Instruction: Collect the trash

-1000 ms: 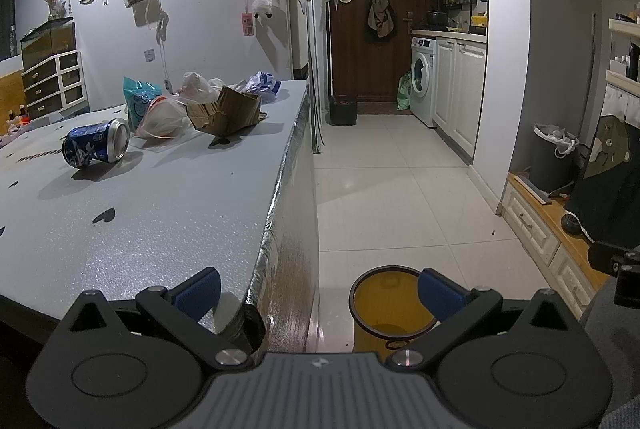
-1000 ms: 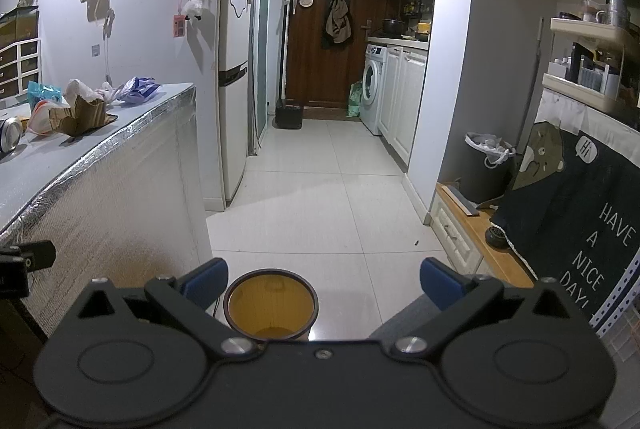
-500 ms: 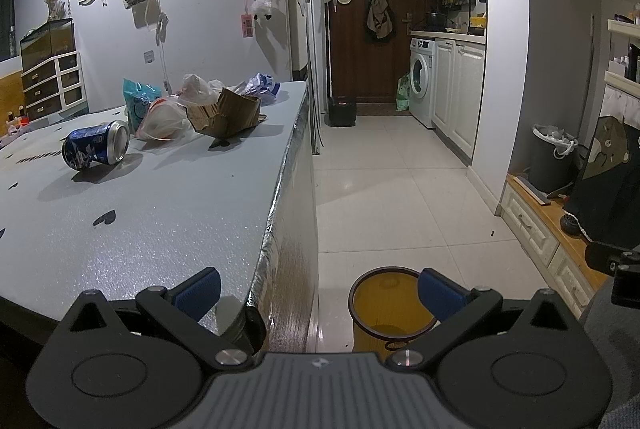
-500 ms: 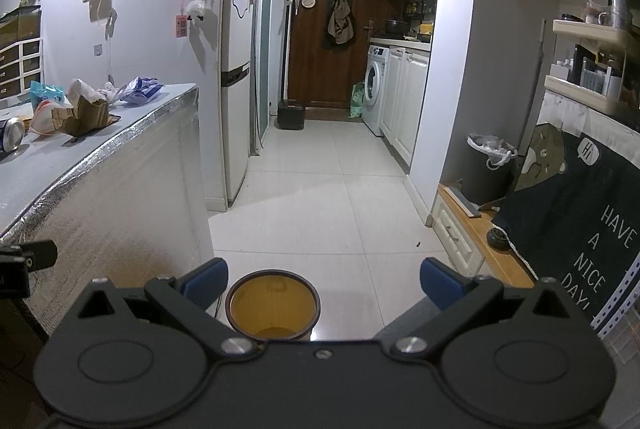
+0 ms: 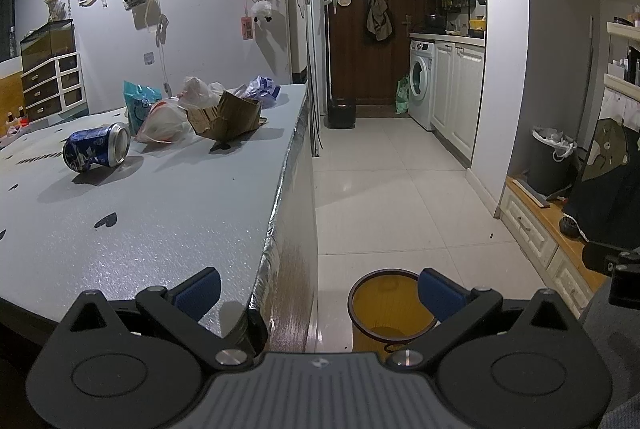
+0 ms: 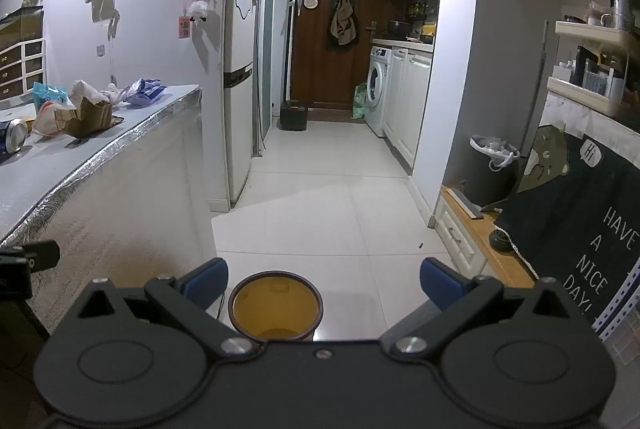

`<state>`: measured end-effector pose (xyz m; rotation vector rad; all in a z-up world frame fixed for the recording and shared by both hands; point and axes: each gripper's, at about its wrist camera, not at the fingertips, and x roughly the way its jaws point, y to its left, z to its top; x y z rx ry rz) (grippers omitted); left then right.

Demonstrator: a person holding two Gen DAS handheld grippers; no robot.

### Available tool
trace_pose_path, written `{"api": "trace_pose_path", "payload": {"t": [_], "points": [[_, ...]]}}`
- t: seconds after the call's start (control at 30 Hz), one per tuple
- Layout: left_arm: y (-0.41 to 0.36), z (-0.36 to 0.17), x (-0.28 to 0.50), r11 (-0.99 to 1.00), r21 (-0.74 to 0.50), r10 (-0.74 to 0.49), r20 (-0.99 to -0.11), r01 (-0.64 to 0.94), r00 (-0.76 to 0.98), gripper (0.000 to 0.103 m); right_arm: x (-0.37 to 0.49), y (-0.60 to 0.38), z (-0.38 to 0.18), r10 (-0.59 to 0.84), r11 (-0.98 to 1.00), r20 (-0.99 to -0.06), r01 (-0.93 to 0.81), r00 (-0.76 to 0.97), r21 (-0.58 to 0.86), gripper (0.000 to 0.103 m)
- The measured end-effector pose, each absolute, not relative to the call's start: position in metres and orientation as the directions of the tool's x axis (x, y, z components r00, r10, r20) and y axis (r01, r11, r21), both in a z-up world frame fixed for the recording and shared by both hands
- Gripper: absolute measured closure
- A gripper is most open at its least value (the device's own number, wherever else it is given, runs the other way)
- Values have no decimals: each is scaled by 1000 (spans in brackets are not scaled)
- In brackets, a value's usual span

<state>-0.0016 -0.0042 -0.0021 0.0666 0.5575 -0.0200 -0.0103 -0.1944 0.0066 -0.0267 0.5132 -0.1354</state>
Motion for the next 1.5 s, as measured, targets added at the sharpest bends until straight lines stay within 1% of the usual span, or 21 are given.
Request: {"api": "trace_pose_path", "payload": {"t": [1.5], "points": [[-1, 1, -3, 998, 54, 0, -526, 34, 850, 0, -18, -202, 15, -130, 991, -475, 119, 870, -54, 0]]}}
